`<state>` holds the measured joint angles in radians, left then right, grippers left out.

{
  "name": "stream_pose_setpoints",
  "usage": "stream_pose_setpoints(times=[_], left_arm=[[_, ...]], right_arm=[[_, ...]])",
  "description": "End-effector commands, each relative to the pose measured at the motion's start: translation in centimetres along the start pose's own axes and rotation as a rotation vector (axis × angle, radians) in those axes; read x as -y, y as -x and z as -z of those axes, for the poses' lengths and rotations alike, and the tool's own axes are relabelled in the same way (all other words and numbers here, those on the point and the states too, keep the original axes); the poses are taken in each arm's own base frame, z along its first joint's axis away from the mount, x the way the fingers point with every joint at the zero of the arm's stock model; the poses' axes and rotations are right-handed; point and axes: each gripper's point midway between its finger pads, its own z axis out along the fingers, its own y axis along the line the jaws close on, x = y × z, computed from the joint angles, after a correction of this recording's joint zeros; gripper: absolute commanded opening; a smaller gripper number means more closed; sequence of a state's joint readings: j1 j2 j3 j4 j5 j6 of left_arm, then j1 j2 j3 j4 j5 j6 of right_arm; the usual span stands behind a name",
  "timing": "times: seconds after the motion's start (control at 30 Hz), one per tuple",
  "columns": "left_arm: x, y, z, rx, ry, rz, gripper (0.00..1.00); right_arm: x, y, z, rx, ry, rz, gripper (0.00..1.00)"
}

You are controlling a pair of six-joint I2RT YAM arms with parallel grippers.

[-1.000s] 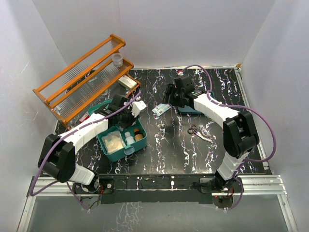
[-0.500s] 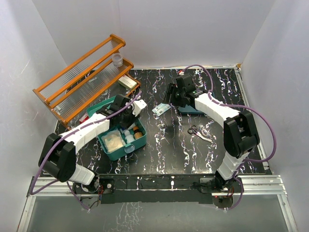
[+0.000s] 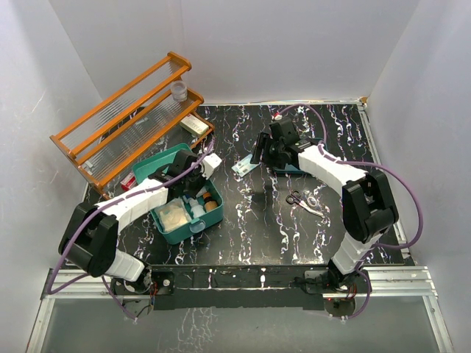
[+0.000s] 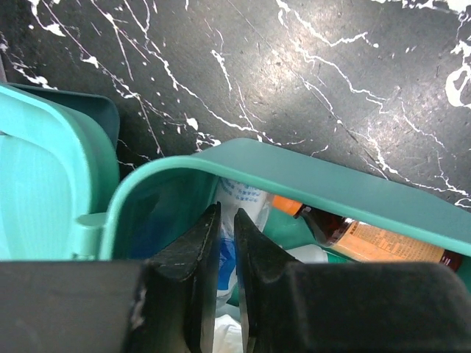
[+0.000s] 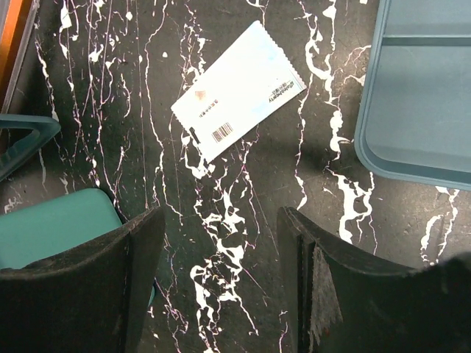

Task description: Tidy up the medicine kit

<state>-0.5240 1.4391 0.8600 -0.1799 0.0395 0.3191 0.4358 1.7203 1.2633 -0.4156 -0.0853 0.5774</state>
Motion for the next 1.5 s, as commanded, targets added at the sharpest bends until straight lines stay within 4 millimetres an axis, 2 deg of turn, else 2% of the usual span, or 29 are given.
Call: stream_pose_setpoints(times=[0.0, 0.37, 0.43, 0.67, 0.8, 0.87, 0.97, 1.17, 1.27, 1.33, 1.47], left_arm=[[0.1, 0.4, -0.2, 0.047, 0.038, -0.022, 0.12], [0.1, -0.3, -1.0, 0.024, 0.099, -0.027, 0.10], [0.1, 0.2, -0.3, 0.031, 0.095, -0.017, 0.11], [0.7, 3.4, 3.8, 0.059, 0.036, 0.082, 0.29], [0.7, 3.7, 5.5, 0.091, 0.050, 0.143, 0.32], [0.0, 3.9, 6.6, 0.099, 0.097, 0.195, 0.33], [-1.8, 5.4, 8.6, 0.136, 0.188, 0.261, 0.38], [-4.6, 10.7, 12.3, 0.308, 0.287, 0.355, 0.55], [-6.2, 13.0, 13.7, 0.393, 0.354, 0.436, 0.64], [-6.4, 14.7, 14.4, 0.448, 0.344, 0.483, 0.68], [-5.4, 18.0, 14.9, 0.543, 0.240, 0.473, 0.75]], right_arm=[[-1.2, 2.4, 2.3, 0.097, 0.046, 0.005, 0.60], [-1.2, 2.4, 3.5, 0.113, 0.049, 0.009, 0.60], [-1.2, 2.6, 3.6, 0.120, 0.049, 0.012, 0.60], [-1.2, 3.2, 3.7, 0.147, 0.043, 0.010, 0.60], [-0.6, 3.6, 3.3, 0.166, 0.012, -0.007, 0.60], [-0.6, 4.0, 3.1, 0.181, 0.010, 0.004, 0.60], [-0.1, 5.1, 2.8, 0.216, -0.032, 0.013, 0.60], [0.6, 5.8, 1.4, 0.198, -0.087, 0.037, 0.61], [2.2, 6.7, 1.8, 0.212, -0.147, 0.007, 0.61], [3.5, 7.2, 2.3, 0.220, -0.178, -0.024, 0.61], [6.6, 7.6, 3.8, 0.240, -0.229, -0.095, 0.61]])
